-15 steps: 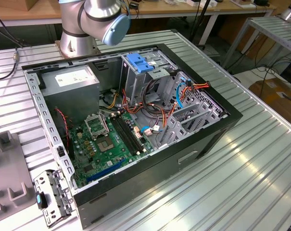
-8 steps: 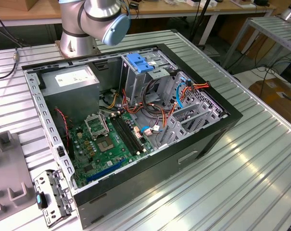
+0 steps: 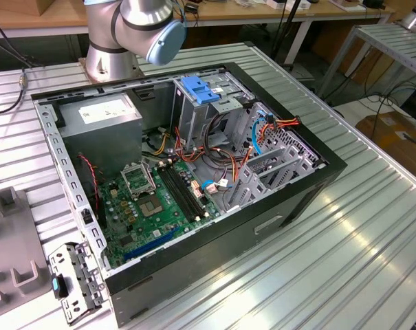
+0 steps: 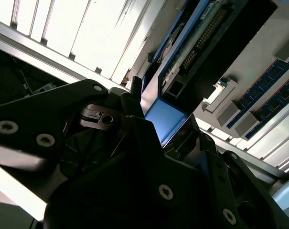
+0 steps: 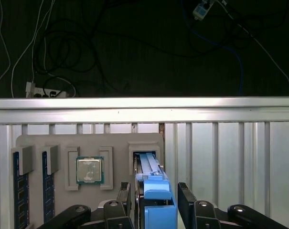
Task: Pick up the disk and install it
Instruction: 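Pick up the disk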
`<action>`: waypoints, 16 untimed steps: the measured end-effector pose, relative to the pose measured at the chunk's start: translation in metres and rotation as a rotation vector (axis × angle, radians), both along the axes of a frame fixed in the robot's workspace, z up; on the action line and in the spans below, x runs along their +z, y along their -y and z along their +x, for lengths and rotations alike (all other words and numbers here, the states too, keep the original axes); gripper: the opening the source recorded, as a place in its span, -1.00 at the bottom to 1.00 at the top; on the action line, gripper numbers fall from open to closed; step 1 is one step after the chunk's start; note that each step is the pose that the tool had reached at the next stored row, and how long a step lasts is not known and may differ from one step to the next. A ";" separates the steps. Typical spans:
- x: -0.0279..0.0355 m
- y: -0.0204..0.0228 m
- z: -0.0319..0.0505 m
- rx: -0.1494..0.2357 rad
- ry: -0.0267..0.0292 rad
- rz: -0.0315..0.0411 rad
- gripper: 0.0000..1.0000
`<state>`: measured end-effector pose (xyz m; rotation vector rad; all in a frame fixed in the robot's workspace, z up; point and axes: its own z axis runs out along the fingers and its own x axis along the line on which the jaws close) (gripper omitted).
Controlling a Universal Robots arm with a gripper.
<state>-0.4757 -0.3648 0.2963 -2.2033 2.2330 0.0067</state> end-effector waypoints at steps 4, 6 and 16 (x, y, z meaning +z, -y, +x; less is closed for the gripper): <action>-0.0001 0.0000 0.0000 0.000 0.0000 0.0000 0.00; -0.0001 0.0000 0.0000 0.000 -0.0001 0.0000 -0.15; -0.0003 0.0000 0.0000 0.000 0.0000 -0.0001 -0.26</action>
